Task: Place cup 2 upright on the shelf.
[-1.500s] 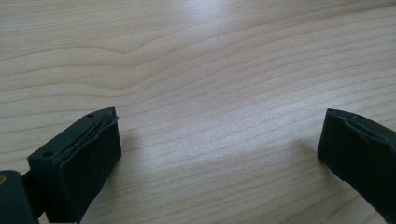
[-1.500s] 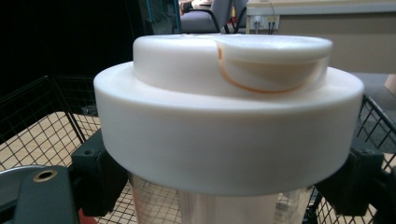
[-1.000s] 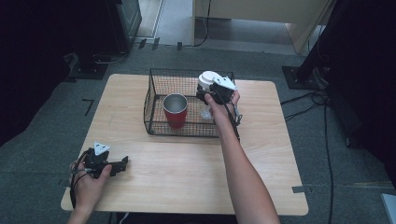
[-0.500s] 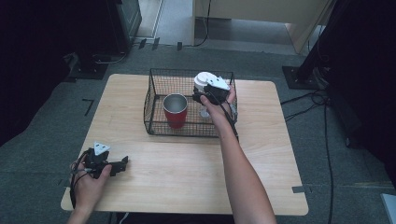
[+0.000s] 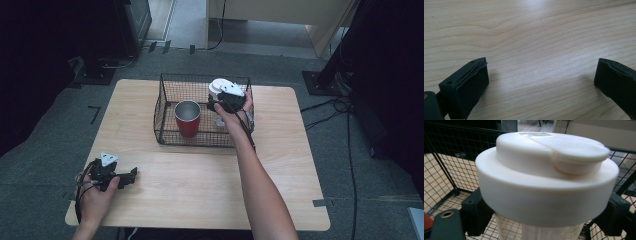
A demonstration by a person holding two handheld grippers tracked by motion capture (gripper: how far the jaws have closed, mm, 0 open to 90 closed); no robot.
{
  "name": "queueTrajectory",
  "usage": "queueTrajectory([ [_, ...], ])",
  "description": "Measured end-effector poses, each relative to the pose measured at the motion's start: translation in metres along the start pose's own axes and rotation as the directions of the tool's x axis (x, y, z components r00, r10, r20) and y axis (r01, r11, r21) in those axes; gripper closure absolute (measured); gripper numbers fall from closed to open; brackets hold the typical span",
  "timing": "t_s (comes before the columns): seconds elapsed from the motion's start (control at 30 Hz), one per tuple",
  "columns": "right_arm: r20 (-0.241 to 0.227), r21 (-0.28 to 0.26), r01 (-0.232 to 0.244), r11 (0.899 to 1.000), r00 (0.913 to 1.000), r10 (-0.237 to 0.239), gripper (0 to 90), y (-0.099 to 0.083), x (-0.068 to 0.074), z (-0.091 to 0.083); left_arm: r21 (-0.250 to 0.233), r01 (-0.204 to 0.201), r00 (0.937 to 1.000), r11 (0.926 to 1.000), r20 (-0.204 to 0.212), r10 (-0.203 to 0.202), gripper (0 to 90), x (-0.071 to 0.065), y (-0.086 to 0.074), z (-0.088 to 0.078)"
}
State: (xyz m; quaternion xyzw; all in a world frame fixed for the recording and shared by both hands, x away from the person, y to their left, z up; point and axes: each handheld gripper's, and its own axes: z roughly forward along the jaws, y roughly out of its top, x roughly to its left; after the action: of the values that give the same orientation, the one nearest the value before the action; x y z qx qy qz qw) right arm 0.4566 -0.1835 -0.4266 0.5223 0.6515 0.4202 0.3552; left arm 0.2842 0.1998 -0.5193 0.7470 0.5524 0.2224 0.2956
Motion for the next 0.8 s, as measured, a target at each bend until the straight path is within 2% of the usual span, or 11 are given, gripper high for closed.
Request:
queueTrajectory([
  [0.17,-0.002,0.007,0.028,1.000,0.9996,-0.028,15.1,0.0036,0.0004,-0.0012,0.001,-0.001,1.0000,1.0000,-0.001,0.001,0.1,-0.0002,0.0001,0.0000],
  [0.4,0.004,0.022,0.018,1.000,0.9998,-0.018,13.9,0.0043,-0.0024,-0.0039,0.001,0.000,1.0000,1.0000,-0.001,0.000,0.1,-0.0001,0.0001,0.0000],
  [0.53,0.036,0.005,0.071,0.997,0.9968,-0.071,13.5,0.0036,-0.0003,-0.0072,0.001,-0.002,1.0000,1.0000,-0.003,0.002,0.1,-0.0004,0.0001,0.0001],
  [0.6,0.037,-0.008,0.087,0.996,0.9955,-0.087,13.5,0.0033,0.0006,-0.0091,0.000,0.000,1.0000,1.0000,-0.003,0.000,0.1,-0.0005,0.0000,0.0002],
  [0.7,0.033,-0.016,0.086,0.996,0.9958,-0.085,13.5,0.0032,0.0001,-0.0103,0.000,-0.001,1.0000,1.0000,-0.003,0.001,0.1,-0.0006,0.0000,0.0002],
  [0.8,0.029,-0.003,0.065,0.998,0.9975,-0.065,13.1,0.0033,-0.0024,-0.0092,0.000,-0.001,1.0000,1.0000,-0.003,0.001,0.1,-0.0006,0.0001,0.0002],
])
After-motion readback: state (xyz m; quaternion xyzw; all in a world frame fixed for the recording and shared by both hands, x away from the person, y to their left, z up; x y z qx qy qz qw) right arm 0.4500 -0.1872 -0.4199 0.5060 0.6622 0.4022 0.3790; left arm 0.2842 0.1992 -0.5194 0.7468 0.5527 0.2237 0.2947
